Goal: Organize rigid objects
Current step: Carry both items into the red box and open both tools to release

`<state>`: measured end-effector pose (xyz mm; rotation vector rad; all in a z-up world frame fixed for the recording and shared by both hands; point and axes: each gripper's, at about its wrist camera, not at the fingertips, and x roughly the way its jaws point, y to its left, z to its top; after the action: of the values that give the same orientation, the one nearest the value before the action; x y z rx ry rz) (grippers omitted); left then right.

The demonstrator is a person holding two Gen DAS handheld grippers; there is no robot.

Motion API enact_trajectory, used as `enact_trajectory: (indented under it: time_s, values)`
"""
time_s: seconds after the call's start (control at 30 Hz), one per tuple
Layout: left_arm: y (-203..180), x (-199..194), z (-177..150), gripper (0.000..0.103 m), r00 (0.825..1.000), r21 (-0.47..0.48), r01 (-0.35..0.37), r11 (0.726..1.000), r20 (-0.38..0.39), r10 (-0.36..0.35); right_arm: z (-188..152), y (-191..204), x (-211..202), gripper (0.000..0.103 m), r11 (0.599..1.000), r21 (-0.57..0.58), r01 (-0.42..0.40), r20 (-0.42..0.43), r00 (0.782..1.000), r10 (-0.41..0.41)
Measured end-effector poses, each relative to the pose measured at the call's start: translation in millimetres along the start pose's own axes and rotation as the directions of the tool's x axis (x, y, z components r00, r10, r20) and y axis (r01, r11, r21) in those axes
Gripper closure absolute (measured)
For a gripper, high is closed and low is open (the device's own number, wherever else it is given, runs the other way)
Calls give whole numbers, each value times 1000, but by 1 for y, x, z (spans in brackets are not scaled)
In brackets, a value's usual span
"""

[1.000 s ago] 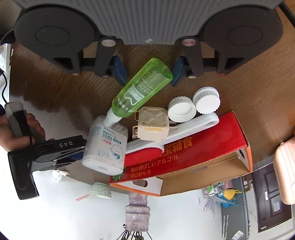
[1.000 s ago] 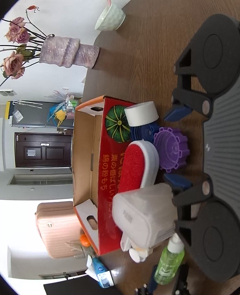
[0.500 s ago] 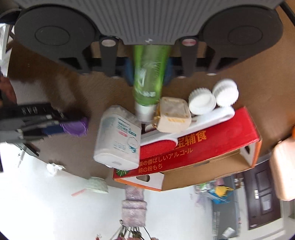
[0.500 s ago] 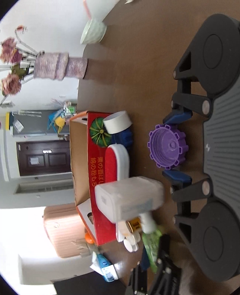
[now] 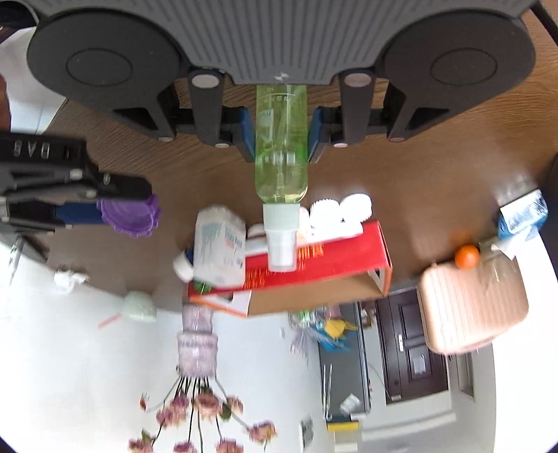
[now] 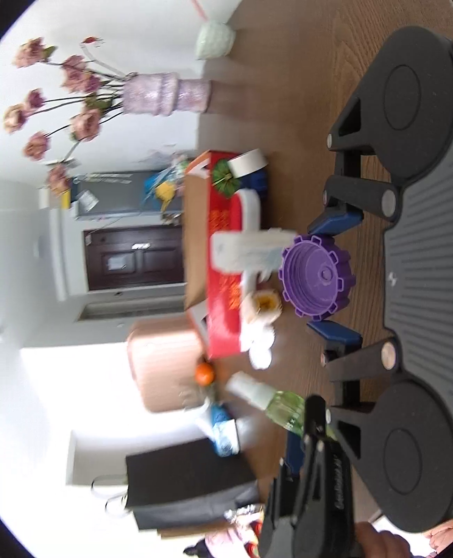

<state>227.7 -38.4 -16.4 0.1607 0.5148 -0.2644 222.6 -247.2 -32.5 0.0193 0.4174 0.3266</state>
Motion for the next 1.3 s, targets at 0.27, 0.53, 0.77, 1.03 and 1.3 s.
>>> enact_trajectory:
  time_s: [0.27,0.53,0.77,1.03,1.3]
  values:
    - [0,-37,9,72,996,-53,-40,998,82,44,0,4,-45,51,1000,-4,8,57,998,-8]
    - [31,-5,67,72,991,-135,-84,987,92,97,34,-32,-34,51,1000,10,25,107,994,-26]
    - [69,75,138,72,990,-147,-107,983,79,120,94,-81,38,51,1000,6,14,144,990,-15]
    - [101,206,192,72,987,-96,-101,990,-131,88,153,-141,173,51,1000,27,2,6,1000,-3]
    - [123,321,202,71,917,-59,-188,980,-369,153,191,-168,299,51,999,-6,38,-222,974,-39]
